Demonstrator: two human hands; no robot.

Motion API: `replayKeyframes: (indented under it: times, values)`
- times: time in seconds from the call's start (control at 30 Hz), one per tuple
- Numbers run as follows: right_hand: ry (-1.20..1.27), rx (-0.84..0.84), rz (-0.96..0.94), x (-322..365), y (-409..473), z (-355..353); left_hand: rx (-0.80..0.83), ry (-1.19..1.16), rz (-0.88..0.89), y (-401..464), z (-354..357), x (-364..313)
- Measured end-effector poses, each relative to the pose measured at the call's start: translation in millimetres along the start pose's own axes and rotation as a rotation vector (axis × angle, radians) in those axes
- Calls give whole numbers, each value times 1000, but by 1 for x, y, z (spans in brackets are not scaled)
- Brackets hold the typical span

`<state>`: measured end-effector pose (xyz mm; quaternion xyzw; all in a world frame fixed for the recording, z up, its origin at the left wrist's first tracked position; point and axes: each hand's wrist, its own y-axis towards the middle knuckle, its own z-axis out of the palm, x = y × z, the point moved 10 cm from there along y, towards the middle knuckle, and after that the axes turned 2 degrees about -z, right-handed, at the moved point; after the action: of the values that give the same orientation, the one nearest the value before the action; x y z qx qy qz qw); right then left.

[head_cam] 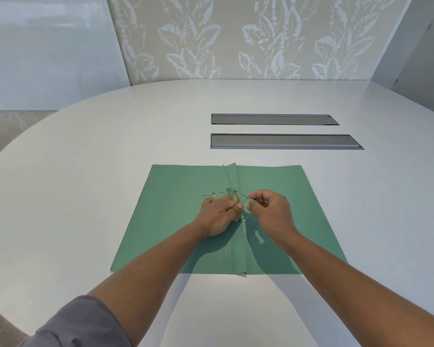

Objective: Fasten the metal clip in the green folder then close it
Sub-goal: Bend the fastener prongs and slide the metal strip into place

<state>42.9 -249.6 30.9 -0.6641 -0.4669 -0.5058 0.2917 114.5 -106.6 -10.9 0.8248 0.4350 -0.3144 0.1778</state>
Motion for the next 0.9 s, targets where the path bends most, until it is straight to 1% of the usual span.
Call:
replayKeyframes:
  times: [0.17,0.37,0.5,0.73,0.9]
  values:
    - [-18,10,-25,4,-1,1,-3,42,8,-1,0,-1]
    - [-59,10,-53,7,-3,1,-36,13,6,-3,-5,-4]
    - [-42,1,-59,7,-5,0,-69,-4,4,-4,-8,-5]
    - [-58,-1,-102,10,-10,1,-81,-30,21,-9,-9,-9]
    - [-63,-41,-224,27,-15,-1,-81,-38,41,-13,-13,-16]
